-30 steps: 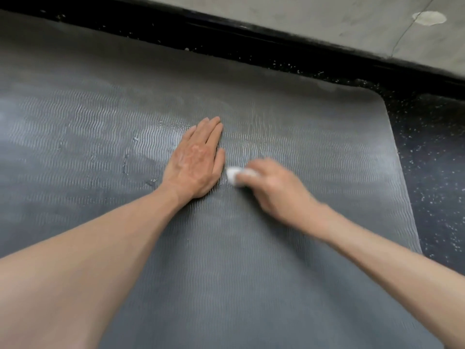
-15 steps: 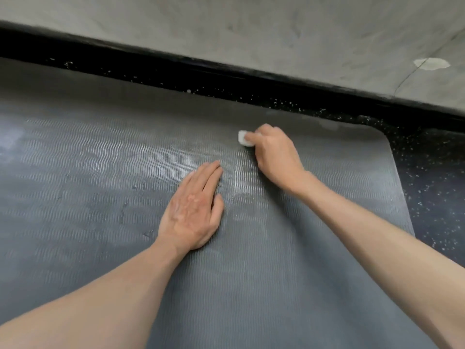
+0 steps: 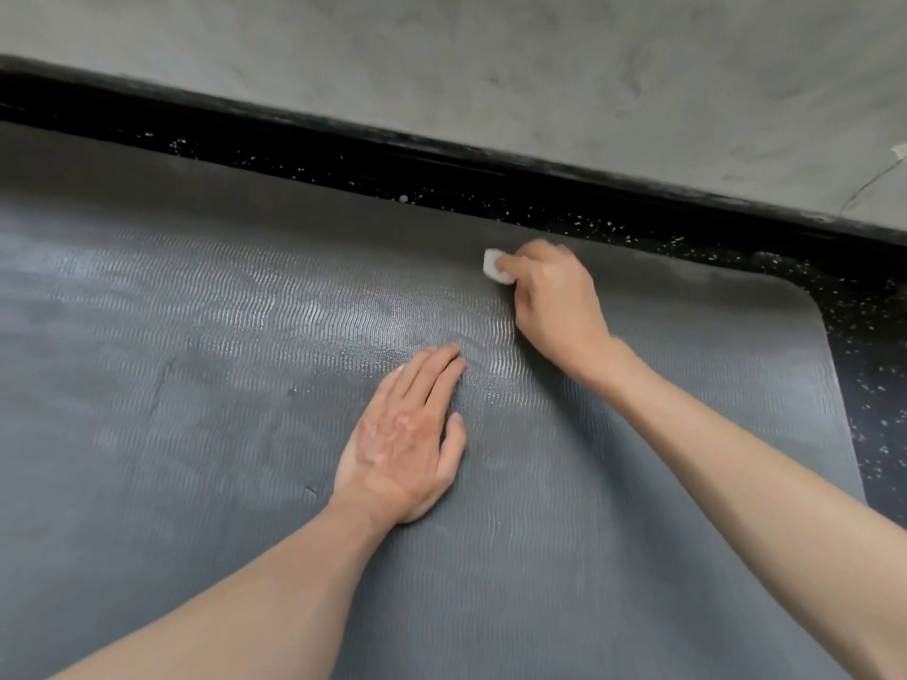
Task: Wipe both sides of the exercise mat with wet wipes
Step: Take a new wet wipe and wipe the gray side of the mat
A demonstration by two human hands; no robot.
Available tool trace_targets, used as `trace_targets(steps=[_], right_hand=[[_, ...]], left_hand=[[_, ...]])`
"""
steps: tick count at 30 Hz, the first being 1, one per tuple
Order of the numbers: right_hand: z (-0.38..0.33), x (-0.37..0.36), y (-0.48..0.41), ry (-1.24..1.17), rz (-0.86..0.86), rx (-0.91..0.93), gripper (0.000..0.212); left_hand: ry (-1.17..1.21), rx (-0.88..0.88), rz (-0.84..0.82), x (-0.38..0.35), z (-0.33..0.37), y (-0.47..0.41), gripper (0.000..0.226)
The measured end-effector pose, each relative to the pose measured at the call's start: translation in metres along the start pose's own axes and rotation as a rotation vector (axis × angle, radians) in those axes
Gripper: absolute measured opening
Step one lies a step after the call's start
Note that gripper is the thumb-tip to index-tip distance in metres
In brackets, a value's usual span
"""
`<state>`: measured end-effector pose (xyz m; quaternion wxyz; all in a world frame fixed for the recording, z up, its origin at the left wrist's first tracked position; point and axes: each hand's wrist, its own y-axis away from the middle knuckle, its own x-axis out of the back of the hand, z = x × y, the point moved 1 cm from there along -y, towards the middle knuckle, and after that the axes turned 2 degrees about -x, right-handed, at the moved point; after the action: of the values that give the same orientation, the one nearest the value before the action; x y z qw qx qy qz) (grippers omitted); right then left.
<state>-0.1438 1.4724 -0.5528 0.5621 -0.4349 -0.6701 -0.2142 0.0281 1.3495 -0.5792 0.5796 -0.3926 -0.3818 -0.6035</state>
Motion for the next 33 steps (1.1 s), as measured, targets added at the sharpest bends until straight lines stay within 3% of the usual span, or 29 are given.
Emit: trace_targets(steps=[5, 11, 17, 21, 27, 30, 33], right_hand=[[-0.015, 0.006, 0.059, -0.104, -0.127, 0.242, 0.034], [0.020, -0.006, -0.051, 0.032, -0.059, -0.034, 0.047], [0.024, 0.003, -0.014, 0.010, -0.108, 0.171, 0.039], [0.033, 0.000, -0.047, 0.046, -0.058, -0.070, 0.047], [0.040, 0.011, 0.006, 0.031, -0.135, 0.149, 0.045], [0.060, 0.017, -0.023, 0.075, -0.089, -0.026, 0.048], [0.054, 0.015, -0.021, 0.072, -0.076, -0.079, 0.043]], left_hand=[[-0.029, -0.011, -0.010, 0.001, 0.001, -0.001, 0.059], [-0.036, -0.009, -0.019, 0.002, 0.001, -0.001, 0.058], [-0.046, -0.006, -0.021, 0.001, 0.001, -0.002, 0.058], [-0.054, -0.011, -0.028, 0.001, 0.000, -0.001, 0.058], [-0.073, -0.009, -0.043, 0.000, 0.000, -0.001, 0.058], [-0.067, -0.010, -0.043, 0.001, 0.001, -0.001, 0.058], [-0.071, -0.014, -0.035, 0.001, 0.000, -0.001, 0.058]])
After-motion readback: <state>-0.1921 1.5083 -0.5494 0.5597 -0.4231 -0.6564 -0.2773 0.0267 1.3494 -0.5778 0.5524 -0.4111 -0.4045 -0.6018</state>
